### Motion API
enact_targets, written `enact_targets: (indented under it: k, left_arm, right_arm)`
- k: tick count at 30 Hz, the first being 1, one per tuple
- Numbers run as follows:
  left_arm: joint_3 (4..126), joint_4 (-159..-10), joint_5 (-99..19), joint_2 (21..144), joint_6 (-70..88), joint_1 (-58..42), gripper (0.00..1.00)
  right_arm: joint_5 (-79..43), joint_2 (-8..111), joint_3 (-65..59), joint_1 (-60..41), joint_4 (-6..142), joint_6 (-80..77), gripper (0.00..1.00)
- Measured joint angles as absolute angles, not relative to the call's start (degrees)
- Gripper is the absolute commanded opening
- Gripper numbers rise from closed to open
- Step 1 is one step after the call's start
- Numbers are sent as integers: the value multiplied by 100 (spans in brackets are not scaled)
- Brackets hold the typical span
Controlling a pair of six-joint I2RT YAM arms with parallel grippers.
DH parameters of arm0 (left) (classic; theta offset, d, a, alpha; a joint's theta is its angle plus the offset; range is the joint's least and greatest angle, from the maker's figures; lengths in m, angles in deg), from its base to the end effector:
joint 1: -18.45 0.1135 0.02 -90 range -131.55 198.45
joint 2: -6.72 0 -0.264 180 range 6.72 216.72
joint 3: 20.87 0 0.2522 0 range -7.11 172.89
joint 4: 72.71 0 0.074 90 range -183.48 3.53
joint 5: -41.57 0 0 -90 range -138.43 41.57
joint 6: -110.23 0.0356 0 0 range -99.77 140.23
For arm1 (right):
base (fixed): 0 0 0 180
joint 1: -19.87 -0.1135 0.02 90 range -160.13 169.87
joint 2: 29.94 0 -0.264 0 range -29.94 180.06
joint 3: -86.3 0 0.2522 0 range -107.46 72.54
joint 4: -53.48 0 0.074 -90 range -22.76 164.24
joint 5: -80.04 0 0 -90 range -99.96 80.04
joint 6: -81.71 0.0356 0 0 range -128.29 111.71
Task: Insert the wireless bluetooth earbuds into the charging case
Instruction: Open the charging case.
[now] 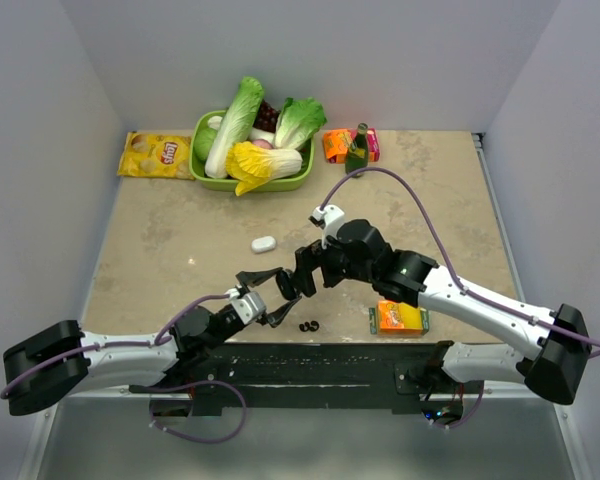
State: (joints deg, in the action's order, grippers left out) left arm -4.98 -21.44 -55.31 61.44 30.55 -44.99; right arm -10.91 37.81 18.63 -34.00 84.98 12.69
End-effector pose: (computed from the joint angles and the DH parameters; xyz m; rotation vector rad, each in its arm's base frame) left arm 0.0802 -0.1508 0.1944 0.7487 1.1707 -0.6967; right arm 0.1561 0.2149 0.3001 -0.6399 2.1315 0.7708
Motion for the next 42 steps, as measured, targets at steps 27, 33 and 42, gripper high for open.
enact_targets:
  k: [27, 33, 42]
  left_arm:
    - [-498, -2094, -5614, 6065, 3092, -4586, 0]
    - [-498, -2092, -5616, 6063, 3143, -4617, 0]
    - [-498, -2092, -5640, 5964, 3186, -4650, 0]
  right_arm:
    - [-1642, 3254, 2158, -3144, 7800, 1623, 87]
    - [-2009, 3608, 2165, -3144, 7545, 1749, 81]
    - [-2160, 3761, 2246, -3111, 7512, 1848, 71]
